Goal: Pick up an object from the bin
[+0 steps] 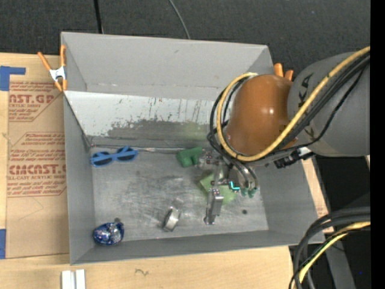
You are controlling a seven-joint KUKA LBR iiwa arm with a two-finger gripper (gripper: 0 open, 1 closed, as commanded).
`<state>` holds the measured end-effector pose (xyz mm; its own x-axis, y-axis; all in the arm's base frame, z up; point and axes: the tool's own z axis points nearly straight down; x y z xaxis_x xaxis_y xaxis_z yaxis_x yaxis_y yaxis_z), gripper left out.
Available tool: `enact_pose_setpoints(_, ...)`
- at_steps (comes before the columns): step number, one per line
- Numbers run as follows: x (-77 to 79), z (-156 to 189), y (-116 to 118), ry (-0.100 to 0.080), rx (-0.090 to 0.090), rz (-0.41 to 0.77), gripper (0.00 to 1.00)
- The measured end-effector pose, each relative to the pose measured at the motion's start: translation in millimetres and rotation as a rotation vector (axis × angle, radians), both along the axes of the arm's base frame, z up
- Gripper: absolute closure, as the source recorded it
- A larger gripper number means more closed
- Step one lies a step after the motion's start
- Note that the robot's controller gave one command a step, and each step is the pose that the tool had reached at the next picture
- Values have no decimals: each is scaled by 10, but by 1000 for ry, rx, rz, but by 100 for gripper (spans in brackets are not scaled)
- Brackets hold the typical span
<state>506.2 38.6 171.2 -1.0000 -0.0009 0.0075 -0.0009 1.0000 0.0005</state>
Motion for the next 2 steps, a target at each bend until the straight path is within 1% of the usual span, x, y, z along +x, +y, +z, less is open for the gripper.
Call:
enact_pose_setpoints(1,-66,-991,734,-18,2,348,0)
enact_pose_setpoints(2,-98,-711,566,-10,3,739,0)
